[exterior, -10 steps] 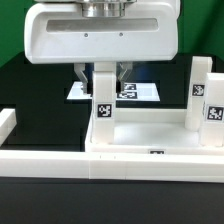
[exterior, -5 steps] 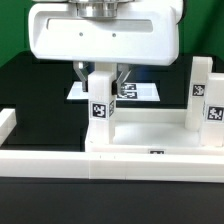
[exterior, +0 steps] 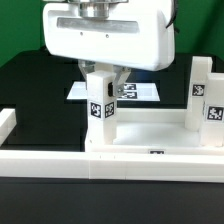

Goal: Assemble desk

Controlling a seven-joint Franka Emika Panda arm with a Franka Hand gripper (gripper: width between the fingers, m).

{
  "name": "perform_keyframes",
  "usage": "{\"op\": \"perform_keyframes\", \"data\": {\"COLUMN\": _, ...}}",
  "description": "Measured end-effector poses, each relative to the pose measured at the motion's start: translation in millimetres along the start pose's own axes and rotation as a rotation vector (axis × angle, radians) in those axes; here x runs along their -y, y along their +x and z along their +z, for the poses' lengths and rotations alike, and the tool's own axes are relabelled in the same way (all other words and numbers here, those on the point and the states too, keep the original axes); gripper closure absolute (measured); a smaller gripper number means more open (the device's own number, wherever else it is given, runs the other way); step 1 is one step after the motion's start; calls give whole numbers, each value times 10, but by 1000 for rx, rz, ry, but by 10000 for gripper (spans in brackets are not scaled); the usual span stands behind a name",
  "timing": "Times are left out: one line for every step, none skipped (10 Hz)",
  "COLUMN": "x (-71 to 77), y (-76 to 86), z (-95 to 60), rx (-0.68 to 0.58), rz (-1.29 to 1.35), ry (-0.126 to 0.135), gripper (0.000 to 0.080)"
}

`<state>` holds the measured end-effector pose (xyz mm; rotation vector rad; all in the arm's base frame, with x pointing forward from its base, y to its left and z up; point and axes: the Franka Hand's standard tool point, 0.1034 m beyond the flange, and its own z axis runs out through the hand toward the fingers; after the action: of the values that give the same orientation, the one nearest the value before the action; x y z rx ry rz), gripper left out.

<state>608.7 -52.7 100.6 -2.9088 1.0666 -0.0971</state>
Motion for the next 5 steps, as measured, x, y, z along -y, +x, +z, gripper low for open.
{"op": "perform_keyframes", "data": {"x": 0, "y": 0, "z": 0, "rx": 0, "rz": -38, "ry": 0, "gripper": 348}}
{"op": "perform_keyframes", "data": {"x": -3, "y": 2, "z": 0, "rx": 0, "rz": -45, "ry": 0, "gripper": 348}}
{"op": "perform_keyframes", "data": {"x": -2, "y": 1, "z": 0, "rx": 0, "rz": -76, "ry": -1, "gripper": 192}}
{"op": "perform_keyframes", "data": {"x": -3, "y": 1, "z": 1, "rx": -1, "rz": -183, "ry": -3, "gripper": 162}}
{"op": "perform_keyframes", "data": {"x": 8, "y": -11, "z": 8, "rx": -1, "rz": -294, "ry": -7, "gripper": 162}}
